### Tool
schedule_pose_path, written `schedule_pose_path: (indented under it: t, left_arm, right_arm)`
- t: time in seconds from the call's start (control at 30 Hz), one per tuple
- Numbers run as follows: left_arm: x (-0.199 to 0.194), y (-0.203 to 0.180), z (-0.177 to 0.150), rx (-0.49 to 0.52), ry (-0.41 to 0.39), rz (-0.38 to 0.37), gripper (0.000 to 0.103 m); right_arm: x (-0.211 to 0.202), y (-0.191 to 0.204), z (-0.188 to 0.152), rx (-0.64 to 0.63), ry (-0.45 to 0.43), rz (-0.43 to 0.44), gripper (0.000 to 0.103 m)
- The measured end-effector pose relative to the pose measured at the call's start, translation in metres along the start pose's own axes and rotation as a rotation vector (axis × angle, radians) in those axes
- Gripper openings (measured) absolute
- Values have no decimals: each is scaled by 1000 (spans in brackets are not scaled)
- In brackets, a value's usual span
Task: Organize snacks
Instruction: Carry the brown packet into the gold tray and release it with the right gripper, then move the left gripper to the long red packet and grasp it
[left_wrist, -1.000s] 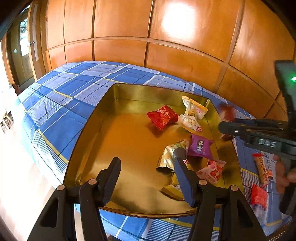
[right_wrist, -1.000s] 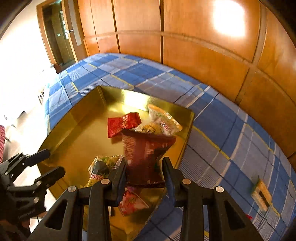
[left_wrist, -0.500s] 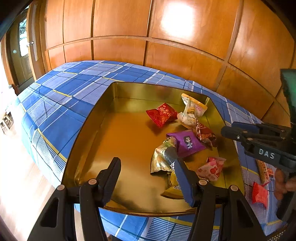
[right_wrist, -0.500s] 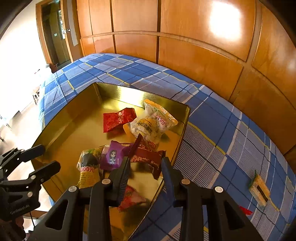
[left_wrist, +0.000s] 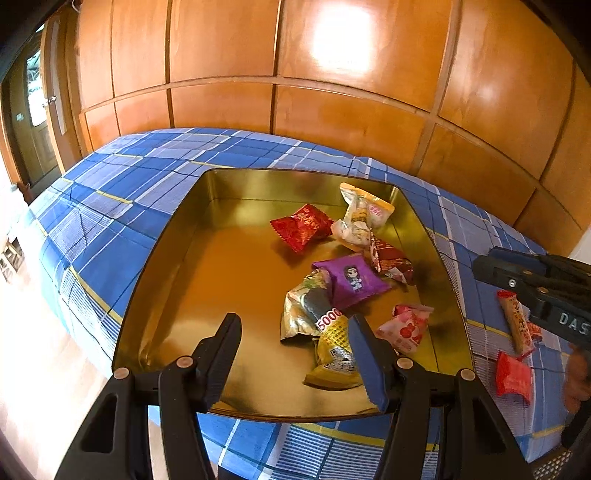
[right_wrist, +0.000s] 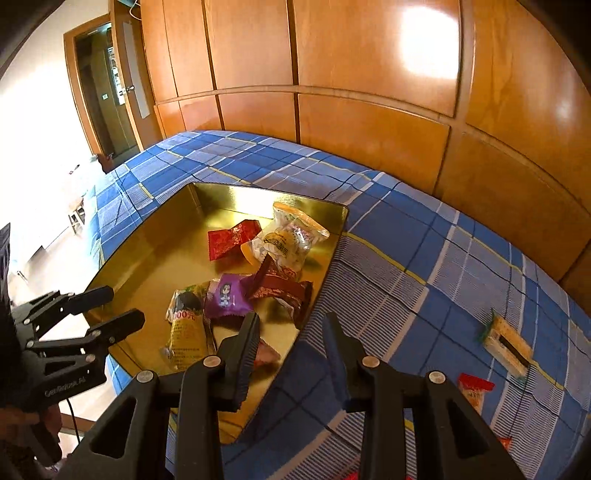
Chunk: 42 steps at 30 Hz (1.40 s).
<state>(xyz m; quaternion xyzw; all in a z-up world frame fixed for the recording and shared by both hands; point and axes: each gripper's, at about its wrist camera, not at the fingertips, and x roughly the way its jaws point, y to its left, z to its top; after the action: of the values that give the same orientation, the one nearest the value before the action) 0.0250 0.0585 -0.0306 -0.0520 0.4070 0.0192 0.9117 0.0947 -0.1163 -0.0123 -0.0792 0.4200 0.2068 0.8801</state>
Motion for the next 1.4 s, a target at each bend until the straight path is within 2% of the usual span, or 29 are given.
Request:
schedule_pose_path:
  t: [0.3, 0.47, 0.73, 0.9, 1.03, 1.17, 1.2, 1.27, 1.4]
  left_arm:
    - [-3, -11, -1, 42, -5, -7, 61]
    - [-3, -17, -2, 61, -1, -10, 61]
    - [-4, -27, -5, 91, 2, -16, 61]
    - [-6, -34, -6, 119, 0, -19, 61]
    - [-5, -40, -7, 138, 2, -21, 61]
    - [-6, -49, -8, 168, 3, -20, 61]
    - [-7, -51, -8, 179, 3, -19, 61]
    - [-8, -57, -8, 196, 2, -19, 61]
    - [-8, -68, -8, 223, 6, -29, 61]
  right_arm:
    - [-20, -21, -21, 28, 2, -15, 35]
    - [-29, -42, -35, 38, 15, -60, 35]
    - [-45, -95, -58, 85, 49, -191, 35]
    - [-65, -144, -73, 108, 77, -298, 35]
    - [-81, -199, -85, 199, 77, -399, 35]
    - [-92, -261, -114, 390, 57, -484, 35]
    - [-92, -273, -123, 442, 54, -486, 35]
    - [-89, -297, -137, 551, 124, -525, 35]
    - [-94, -308, -137, 611, 100, -507, 35]
